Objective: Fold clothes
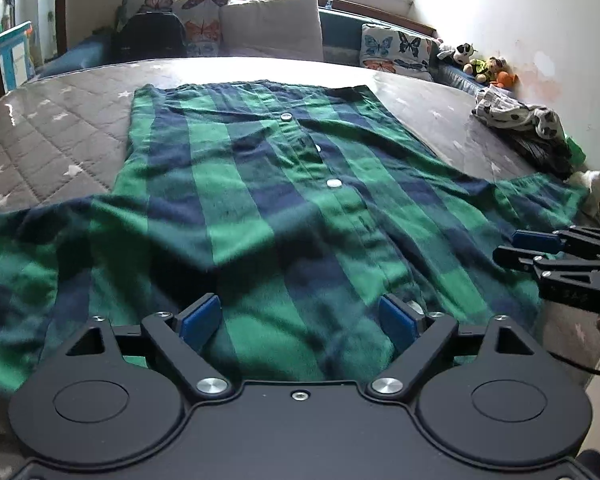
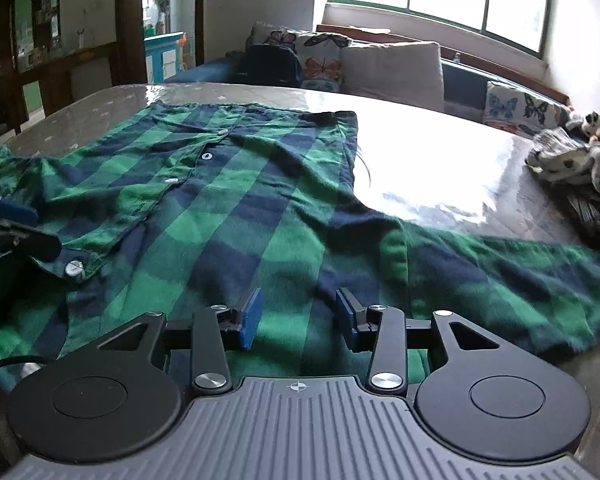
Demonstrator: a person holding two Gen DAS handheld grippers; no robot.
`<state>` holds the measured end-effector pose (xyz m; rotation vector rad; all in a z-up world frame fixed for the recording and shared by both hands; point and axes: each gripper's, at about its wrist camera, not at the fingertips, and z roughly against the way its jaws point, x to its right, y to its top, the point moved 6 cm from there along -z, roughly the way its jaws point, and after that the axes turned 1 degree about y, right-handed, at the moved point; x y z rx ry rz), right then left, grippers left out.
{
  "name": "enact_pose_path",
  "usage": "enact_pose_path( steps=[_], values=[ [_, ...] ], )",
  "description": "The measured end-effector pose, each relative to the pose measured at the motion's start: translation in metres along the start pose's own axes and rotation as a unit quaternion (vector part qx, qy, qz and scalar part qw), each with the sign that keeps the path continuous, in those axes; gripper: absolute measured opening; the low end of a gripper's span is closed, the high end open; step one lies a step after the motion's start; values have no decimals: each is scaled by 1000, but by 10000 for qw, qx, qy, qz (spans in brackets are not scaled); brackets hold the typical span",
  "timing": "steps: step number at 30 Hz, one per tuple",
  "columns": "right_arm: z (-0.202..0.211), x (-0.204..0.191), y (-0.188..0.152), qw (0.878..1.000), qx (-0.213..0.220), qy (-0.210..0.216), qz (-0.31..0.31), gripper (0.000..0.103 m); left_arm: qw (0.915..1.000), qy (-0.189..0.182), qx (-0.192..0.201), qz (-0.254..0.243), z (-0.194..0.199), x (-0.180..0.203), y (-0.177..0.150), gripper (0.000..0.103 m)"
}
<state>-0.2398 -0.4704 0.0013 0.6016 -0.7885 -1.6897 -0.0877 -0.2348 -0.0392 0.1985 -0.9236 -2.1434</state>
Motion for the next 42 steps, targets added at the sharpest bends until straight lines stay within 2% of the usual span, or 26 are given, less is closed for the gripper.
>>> enact_pose_path(
  steps=[5, 7, 9, 10, 11, 13, 15, 18, 21, 26, 33, 42],
  values=[
    [13, -2, -13, 9998, 25, -6, -174, 45, 9999, 63, -12, 154, 13, 3, -10, 89],
    [17, -4, -16, 9997, 59, -19, -235, 55, 9997, 96, 17, 208, 19, 6, -12, 92],
    [22, -5, -18, 9994, 150, -78, -294, 63, 9996, 169, 100, 212, 24, 9, -13, 102],
    [25, -6, -19, 9992, 199, -111, -317, 64, 9993, 263, 212, 183, 30, 12, -13, 103],
    [27, -6, -20, 9990, 248, -144, -340, 64, 9988, 336, 308, 156, 35, 15, -13, 103],
    [32, -7, -21, 9987, 325, -145, -378, 72, 9985, 380, 374, 126, 41, 20, -13, 103],
    [38, -9, -21, 9982, 444, -152, -382, 74, 9982, 431, 414, 109, 45, 25, -14, 103],
    [47, -12, -22, 9973, 601, -281, -315, 85, 9970, 641, 442, 45, 50, 29, -16, 103],
    [56, -13, -23, 9962, 743, -324, -328, 85, 9957, 795, 466, -17, 53, 31, -18, 103],
    [61, -11, -27, 9949, 800, -409, -468, 85, 9950, 883, 435, 162, 57, 29, -27, 103],
    [56, -4, -35, 9933, 716, -444, -786, 85, 9926, 1122, 350, 297, 58, 26, -34, 103],
    [51, 3, -43, 9927, 521, -505, -962, 85, 9902, 1369, 218, 147, 58, 32, -38, 103]
  ],
)
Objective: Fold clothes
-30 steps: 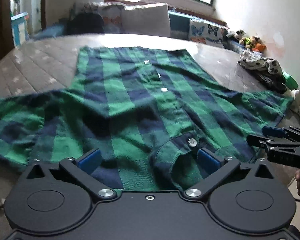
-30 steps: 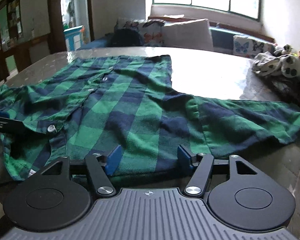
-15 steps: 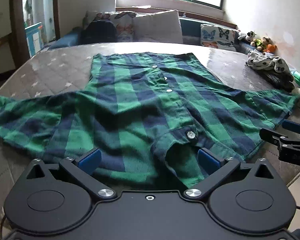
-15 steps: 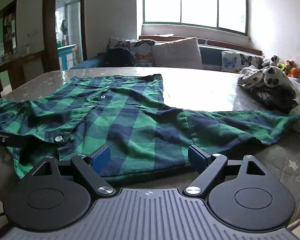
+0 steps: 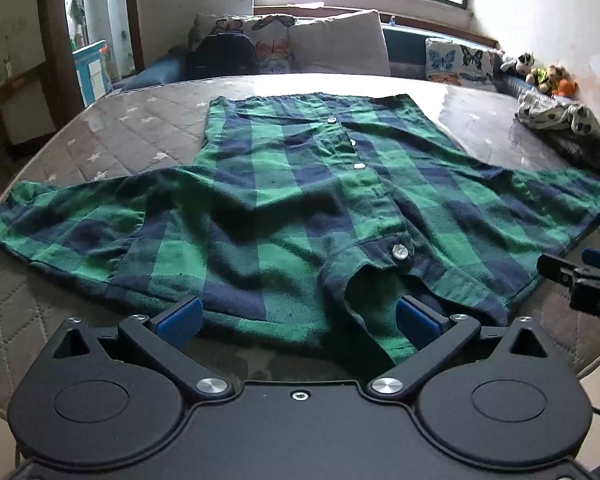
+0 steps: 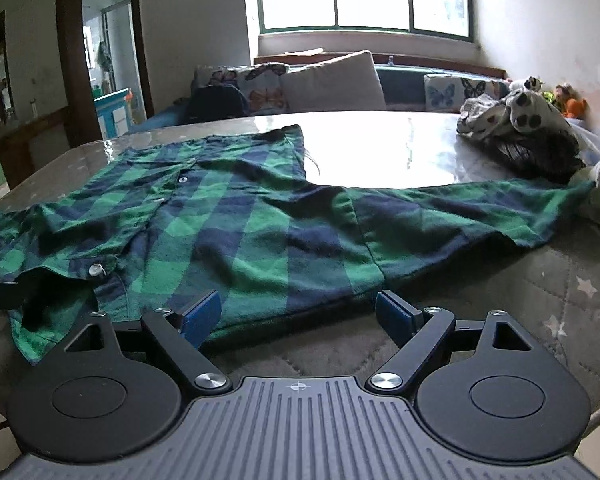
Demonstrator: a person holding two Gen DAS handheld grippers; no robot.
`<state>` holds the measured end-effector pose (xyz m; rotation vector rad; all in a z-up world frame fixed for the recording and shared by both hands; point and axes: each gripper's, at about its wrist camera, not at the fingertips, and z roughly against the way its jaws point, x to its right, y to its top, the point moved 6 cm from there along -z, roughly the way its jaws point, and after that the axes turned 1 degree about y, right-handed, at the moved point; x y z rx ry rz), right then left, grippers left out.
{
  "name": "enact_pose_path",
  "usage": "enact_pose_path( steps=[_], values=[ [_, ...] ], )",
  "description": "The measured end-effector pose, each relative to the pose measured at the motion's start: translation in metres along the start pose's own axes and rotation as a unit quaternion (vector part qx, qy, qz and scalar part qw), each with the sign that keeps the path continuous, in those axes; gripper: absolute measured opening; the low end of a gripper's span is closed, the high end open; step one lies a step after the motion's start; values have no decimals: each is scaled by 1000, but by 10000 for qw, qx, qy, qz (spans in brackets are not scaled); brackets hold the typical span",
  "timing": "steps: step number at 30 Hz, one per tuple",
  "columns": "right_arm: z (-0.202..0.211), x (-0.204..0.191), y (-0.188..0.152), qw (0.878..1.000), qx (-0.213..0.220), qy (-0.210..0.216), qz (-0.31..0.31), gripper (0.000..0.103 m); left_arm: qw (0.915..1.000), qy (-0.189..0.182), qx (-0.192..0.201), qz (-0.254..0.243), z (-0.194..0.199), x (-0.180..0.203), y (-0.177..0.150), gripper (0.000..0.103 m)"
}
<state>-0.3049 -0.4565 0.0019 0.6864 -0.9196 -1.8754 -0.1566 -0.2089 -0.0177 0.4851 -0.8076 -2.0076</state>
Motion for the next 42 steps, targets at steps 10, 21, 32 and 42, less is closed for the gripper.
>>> enact_pose_path(
  steps=[10, 21, 32, 42],
  values=[
    [0, 2, -3, 10000, -47, -18, -27, 86, 9998, 169, -55, -67, 0, 0, -2, 103],
    [0, 0, -4, 9999, -93, -34, -38, 85, 9994, 302, -47, -164, 4, 4, 0, 103],
    [0, 0, -4, 9999, -110, -58, -73, 86, 9992, 362, -36, -177, 5, 4, 1, 103],
    [-5, 5, -3, 9999, -143, -48, -73, 85, 9991, 411, 58, -128, 7, -1, 3, 103]
  ],
)
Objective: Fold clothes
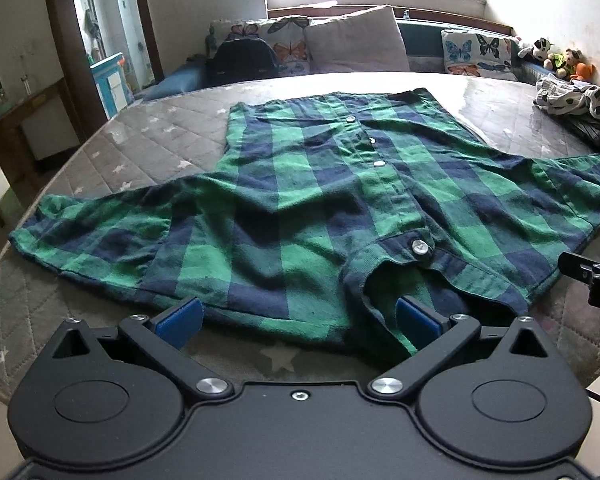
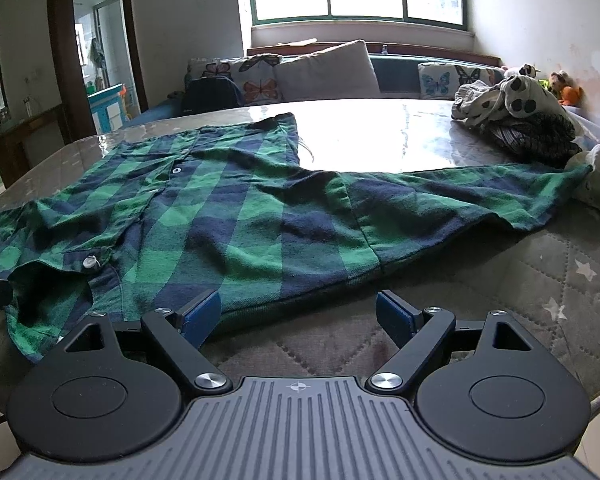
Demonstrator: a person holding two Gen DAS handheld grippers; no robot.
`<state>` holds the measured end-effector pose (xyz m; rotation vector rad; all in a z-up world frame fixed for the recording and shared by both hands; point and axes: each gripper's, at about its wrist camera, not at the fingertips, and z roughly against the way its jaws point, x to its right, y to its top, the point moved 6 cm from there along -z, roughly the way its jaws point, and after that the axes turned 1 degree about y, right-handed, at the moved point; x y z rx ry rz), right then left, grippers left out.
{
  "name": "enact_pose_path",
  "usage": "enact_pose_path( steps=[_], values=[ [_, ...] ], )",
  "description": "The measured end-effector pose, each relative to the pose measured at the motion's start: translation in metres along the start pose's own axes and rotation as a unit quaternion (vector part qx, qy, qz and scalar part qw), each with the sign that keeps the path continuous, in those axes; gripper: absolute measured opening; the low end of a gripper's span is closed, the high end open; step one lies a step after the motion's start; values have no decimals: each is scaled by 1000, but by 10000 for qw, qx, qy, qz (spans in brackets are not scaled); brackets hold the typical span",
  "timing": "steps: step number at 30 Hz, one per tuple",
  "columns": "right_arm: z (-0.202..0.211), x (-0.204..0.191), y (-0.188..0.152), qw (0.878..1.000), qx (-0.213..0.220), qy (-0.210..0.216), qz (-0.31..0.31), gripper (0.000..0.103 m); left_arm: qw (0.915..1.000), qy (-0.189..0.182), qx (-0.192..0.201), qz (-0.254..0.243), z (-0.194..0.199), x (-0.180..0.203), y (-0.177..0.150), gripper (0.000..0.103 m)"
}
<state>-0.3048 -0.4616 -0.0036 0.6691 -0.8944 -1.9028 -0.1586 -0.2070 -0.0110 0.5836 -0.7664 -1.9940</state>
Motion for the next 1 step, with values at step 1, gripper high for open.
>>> enact_pose_path(
  steps=[1],
  values=[
    [1, 0, 0, 10000, -5, 6, -4, 86, 10000, -12, -10, 40, -1, -1, 1, 103]
  ],
)
